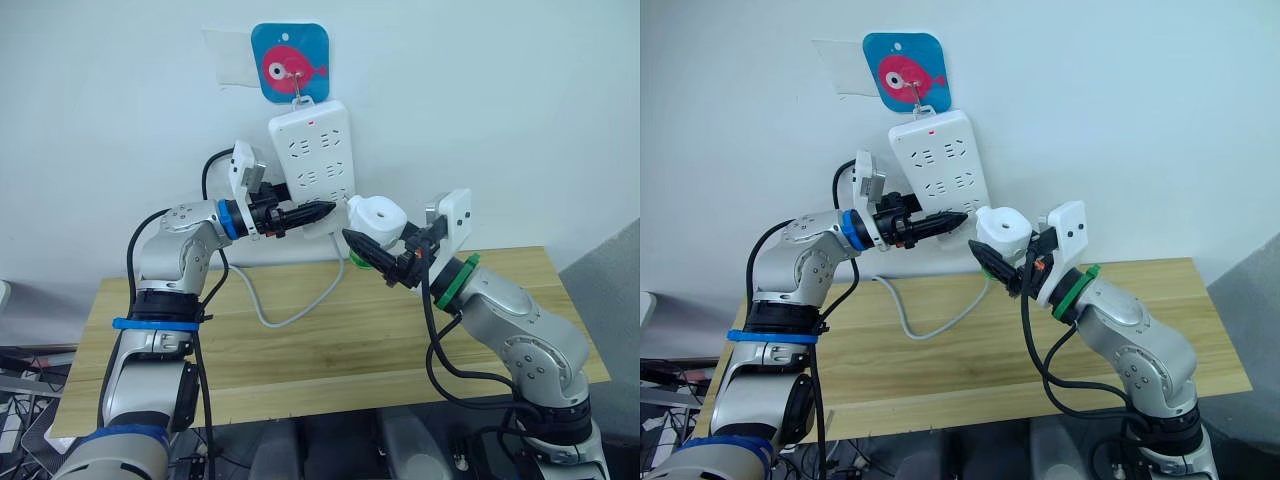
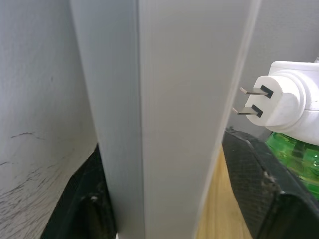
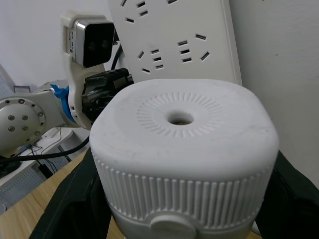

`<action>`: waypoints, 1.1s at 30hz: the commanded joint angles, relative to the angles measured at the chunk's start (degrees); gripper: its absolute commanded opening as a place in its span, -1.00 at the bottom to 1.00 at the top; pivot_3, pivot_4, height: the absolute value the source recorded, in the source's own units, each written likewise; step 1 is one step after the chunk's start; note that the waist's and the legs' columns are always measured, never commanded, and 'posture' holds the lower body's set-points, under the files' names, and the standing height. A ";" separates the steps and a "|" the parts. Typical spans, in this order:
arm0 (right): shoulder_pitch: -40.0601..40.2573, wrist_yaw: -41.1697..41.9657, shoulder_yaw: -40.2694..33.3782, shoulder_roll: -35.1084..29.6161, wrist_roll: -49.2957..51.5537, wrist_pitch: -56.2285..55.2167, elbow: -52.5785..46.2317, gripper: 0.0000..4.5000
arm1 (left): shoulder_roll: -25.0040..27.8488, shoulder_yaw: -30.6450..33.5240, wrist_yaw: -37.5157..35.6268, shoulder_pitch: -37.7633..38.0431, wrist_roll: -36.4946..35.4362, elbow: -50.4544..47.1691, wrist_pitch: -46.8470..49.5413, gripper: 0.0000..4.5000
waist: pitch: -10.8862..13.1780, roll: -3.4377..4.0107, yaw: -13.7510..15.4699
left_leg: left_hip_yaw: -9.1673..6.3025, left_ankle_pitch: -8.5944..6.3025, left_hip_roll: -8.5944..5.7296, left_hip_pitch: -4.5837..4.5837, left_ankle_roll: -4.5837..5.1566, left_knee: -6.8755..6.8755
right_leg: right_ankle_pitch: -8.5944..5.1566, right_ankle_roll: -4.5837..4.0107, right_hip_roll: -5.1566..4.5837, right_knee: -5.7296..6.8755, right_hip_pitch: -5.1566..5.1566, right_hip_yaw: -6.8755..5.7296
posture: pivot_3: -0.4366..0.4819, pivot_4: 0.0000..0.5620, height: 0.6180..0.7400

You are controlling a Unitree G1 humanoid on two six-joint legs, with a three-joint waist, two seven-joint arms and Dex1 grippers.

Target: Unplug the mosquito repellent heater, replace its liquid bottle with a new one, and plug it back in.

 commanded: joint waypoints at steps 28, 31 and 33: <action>-5.07 -1.44 2.98 2.60 -3.71 1.97 0.61 0.38 | 1.47 1.45 1.97 1.82 -3.27 -7.57 3.44 -0.41 | 0.00 0.00 0.00 | -0.01 0.00 0.02 -0.01 0.00 -0.01 | 0.00 0.00 0.01 -0.01 -0.02 0.00 | -0.48 -0.26 1.00; -6.64 -2.03 3.10 2.88 -4.43 3.17 1.22 0.38 | 1.51 1.35 1.85 1.91 -3.35 -7.87 3.67 -0.41 | 0.00 0.00 0.03 | -0.01 0.00 0.02 -0.01 0.00 -0.01 | 0.00 0.00 -0.01 -0.01 -0.02 0.01 | -0.47 -0.26 1.00; -7.22 -2.43 2.92 2.77 -4.68 4.02 1.41 0.38 | 1.63 1.32 1.80 2.00 -3.19 -7.92 3.50 -0.41 | 0.00 0.00 0.03 | -0.01 0.00 0.02 -0.01 0.00 -0.01 | 0.00 0.00 -0.01 -0.01 -0.02 0.01 | -0.47 -0.26 1.00</action>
